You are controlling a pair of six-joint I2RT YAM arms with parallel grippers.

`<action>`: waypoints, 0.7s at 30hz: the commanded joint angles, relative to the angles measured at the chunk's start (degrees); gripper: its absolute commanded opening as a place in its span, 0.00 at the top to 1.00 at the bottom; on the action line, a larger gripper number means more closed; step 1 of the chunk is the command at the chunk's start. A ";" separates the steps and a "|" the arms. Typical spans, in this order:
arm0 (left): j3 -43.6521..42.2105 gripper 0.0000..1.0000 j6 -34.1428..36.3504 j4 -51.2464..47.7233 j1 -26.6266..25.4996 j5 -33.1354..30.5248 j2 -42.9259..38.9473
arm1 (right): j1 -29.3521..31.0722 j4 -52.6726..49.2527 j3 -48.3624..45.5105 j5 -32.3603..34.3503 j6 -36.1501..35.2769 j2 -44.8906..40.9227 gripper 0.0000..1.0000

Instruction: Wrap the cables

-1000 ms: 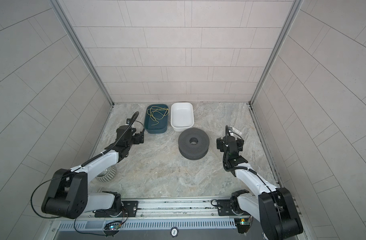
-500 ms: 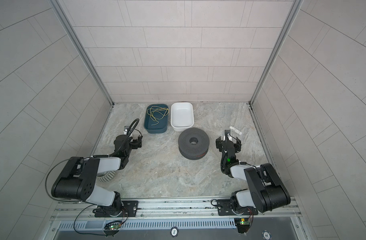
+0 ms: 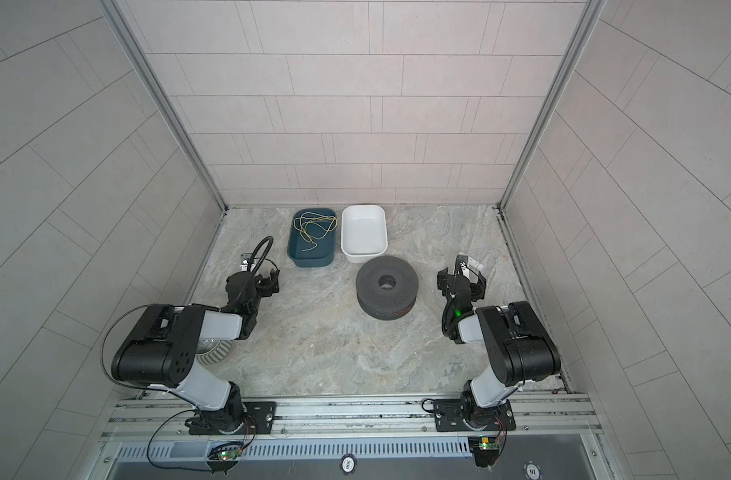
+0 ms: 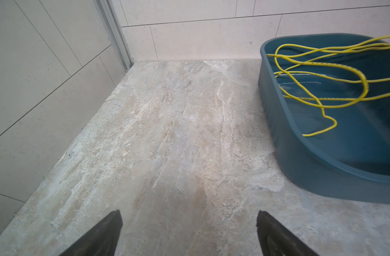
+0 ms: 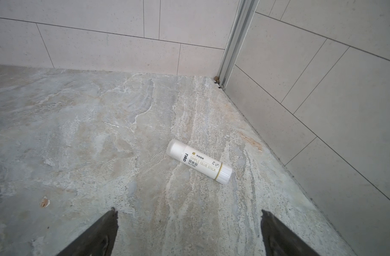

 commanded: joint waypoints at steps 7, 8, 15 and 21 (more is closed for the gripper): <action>-0.11 0.00 0.57 2.72 -0.10 0.88 0.05 | 0.24 1.46 0.42 -1.46 -1.46 1.00 0.01; -0.12 0.00 0.56 2.63 -0.09 0.86 0.09 | 0.28 1.58 0.42 -1.50 -1.50 1.03 0.01; -0.11 0.00 0.61 2.71 -0.14 0.90 0.10 | 0.25 1.44 0.36 -1.50 -1.47 1.01 0.01; -0.12 0.00 0.56 2.69 -0.11 0.90 0.10 | 0.19 1.00 0.66 -1.50 -1.31 1.10 0.01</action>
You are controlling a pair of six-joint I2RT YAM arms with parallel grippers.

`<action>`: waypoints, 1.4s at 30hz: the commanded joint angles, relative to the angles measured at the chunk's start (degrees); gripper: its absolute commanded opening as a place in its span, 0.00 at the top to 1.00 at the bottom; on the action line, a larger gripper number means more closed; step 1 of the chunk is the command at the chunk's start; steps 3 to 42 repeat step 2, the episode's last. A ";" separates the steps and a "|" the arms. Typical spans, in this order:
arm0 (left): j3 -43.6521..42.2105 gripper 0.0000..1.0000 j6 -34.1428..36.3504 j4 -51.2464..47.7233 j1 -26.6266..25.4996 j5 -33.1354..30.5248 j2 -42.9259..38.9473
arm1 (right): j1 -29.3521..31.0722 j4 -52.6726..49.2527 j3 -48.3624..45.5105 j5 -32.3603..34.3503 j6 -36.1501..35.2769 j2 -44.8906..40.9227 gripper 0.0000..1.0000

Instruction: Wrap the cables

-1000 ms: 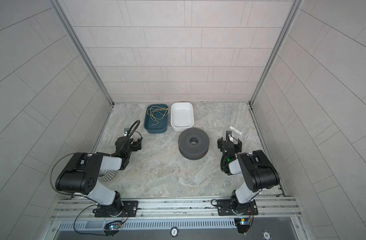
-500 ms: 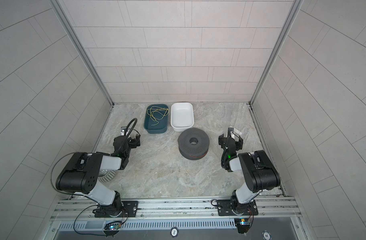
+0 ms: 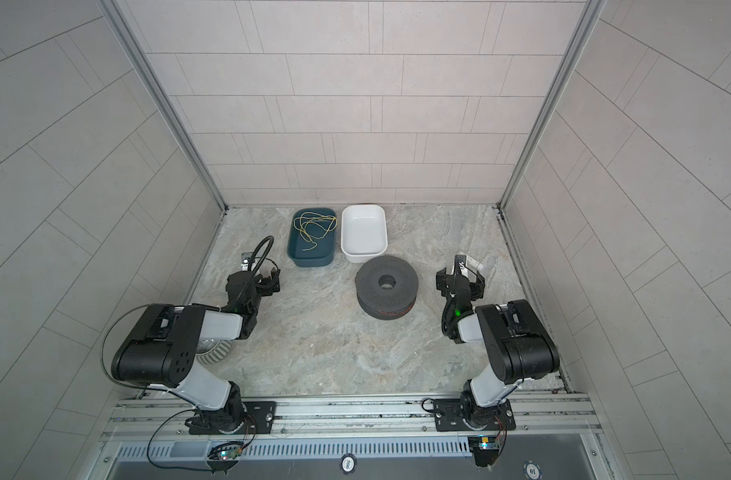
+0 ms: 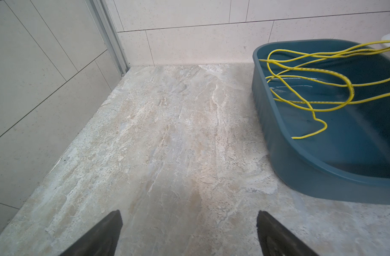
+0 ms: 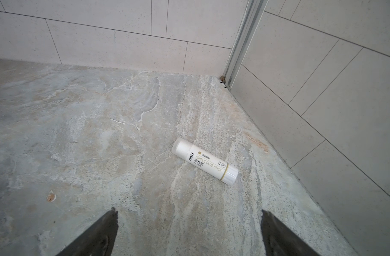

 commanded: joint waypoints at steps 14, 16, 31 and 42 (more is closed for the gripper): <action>-0.12 0.00 0.41 1.93 -0.08 0.24 0.10 | 0.11 1.04 0.39 -0.05 -0.77 0.45 0.01; -0.12 0.00 0.41 1.93 -0.08 0.24 0.10 | 0.11 1.04 0.39 -0.05 -0.77 0.45 0.01; -0.12 0.00 0.41 1.93 -0.08 0.24 0.10 | 0.11 1.04 0.39 -0.05 -0.77 0.45 0.01; -0.12 0.00 0.41 1.93 -0.08 0.24 0.10 | 0.11 1.04 0.39 -0.05 -0.77 0.45 0.01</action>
